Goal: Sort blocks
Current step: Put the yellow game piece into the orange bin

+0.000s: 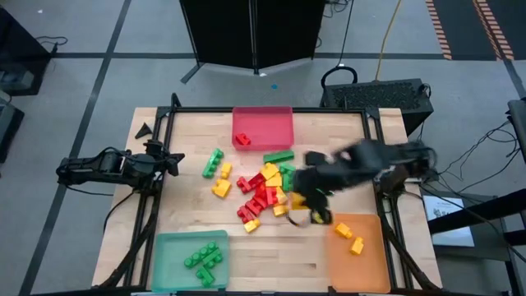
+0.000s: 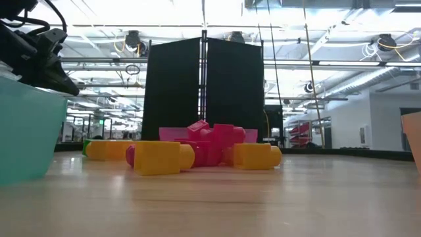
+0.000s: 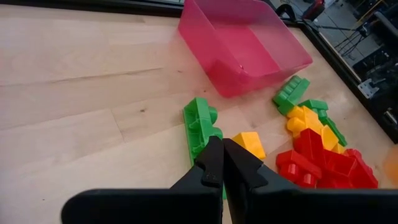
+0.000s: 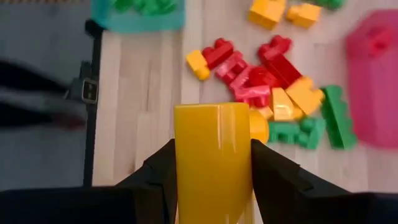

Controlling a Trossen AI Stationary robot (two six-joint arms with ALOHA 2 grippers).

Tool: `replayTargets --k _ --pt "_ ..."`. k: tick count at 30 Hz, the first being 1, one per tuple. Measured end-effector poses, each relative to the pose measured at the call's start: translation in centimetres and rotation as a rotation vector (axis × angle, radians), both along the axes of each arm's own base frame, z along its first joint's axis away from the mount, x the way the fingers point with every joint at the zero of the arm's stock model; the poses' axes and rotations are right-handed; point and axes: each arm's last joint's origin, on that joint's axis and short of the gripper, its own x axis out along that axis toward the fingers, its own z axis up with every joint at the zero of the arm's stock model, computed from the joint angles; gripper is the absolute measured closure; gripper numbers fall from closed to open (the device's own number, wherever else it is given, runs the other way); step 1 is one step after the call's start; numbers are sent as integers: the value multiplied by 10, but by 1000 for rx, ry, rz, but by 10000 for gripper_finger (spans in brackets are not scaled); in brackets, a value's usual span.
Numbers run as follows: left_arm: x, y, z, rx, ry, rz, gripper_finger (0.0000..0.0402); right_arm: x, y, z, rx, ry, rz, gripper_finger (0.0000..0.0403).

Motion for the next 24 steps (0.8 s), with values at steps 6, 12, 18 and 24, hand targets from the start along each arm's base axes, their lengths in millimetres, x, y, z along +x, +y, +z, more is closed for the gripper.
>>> replayTargets --k 6,12,18,24 --pt "0 0 0 0 1 0 398 -59 35 -18 61 71 -226 263" --pt "0 0 0 0 1 0 398 -101 71 -72 74 241 -433 263" --pt "0 0 0 0 1 0 398 -123 95 -117 77 340 -560 263" --pt "0 0 0 0 1 0 398 -127 113 -159 170 335 -611 263"
